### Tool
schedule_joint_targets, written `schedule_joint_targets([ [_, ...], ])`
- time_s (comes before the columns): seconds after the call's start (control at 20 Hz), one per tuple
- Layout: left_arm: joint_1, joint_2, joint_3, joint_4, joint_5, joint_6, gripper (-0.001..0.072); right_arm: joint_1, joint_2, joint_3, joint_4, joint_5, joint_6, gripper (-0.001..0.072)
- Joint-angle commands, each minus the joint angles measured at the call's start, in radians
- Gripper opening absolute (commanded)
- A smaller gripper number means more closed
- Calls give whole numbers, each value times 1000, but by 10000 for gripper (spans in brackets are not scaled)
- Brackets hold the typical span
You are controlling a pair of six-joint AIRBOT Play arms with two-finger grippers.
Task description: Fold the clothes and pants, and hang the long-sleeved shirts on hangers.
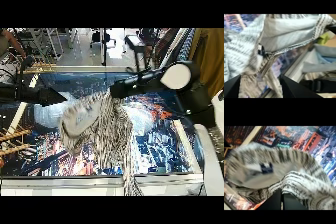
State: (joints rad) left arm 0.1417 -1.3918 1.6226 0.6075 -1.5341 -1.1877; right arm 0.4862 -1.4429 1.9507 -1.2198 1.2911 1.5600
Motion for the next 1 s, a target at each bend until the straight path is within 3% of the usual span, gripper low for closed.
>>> schedule_joint_targets([
  [0.0,25,1,2,365,-24,-94,519,58,-57,-34,-7,6,-10,20],
  [0.15,146,26,-48,826,-38,-164,518,97,-100,-90,-8,5,-45,20],
  [0.25,297,81,-138,984,58,-217,518,101,-108,-127,-10,-3,-60,20],
  [0.55,765,149,-237,984,400,-306,509,101,-111,-167,-17,-58,-89,21],
  [0.65,821,95,-237,936,425,-320,479,101,-112,-167,-17,-92,-89,21],
  [0.95,784,-114,-237,925,434,-316,453,101,-112,-167,-35,-106,-89,21],
])
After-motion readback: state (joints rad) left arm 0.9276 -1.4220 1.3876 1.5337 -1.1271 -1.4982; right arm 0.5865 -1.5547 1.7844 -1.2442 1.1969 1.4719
